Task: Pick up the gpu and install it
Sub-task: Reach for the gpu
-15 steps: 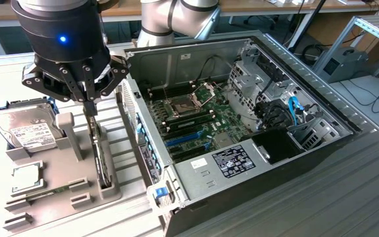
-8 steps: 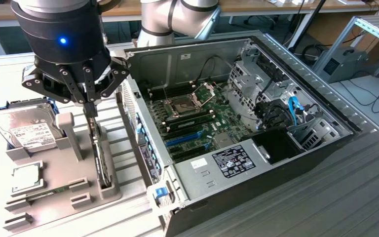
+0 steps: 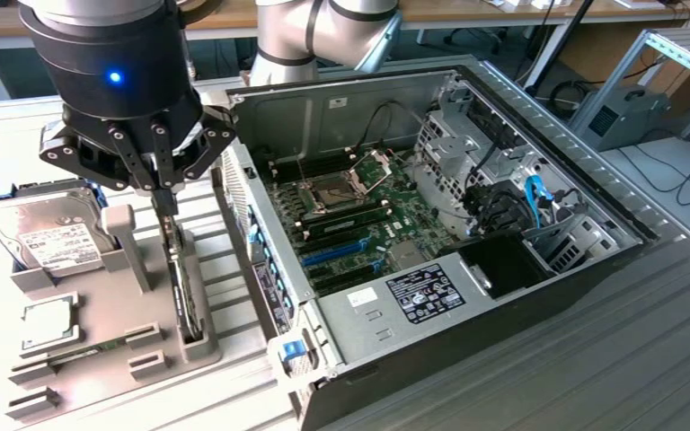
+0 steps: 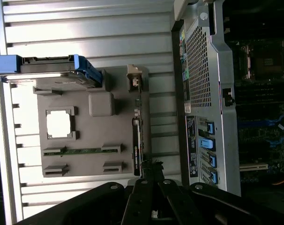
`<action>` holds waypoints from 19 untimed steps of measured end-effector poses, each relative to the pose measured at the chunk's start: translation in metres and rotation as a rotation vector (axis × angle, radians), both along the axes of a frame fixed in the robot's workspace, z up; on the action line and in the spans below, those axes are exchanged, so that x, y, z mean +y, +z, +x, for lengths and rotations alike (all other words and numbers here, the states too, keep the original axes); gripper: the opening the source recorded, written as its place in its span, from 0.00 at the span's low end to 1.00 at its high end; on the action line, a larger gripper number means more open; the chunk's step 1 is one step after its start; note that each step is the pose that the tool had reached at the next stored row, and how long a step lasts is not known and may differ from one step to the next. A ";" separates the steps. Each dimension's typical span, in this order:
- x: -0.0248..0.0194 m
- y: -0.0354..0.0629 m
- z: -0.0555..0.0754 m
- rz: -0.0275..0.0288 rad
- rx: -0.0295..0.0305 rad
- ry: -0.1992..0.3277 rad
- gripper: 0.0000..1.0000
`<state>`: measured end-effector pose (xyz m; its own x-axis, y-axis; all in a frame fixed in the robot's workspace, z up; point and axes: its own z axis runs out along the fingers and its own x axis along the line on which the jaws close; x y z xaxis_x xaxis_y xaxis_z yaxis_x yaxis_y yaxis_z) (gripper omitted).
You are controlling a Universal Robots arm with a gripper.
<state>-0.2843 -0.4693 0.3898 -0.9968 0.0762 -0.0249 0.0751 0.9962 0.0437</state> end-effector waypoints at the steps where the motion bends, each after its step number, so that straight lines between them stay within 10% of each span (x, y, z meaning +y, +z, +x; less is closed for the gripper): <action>1: -0.0003 0.0000 0.000 -0.0001 0.0001 0.000 0.11; 19: -0.0064 -0.0005 0.000 -0.0007 0.0000 0.000 0.11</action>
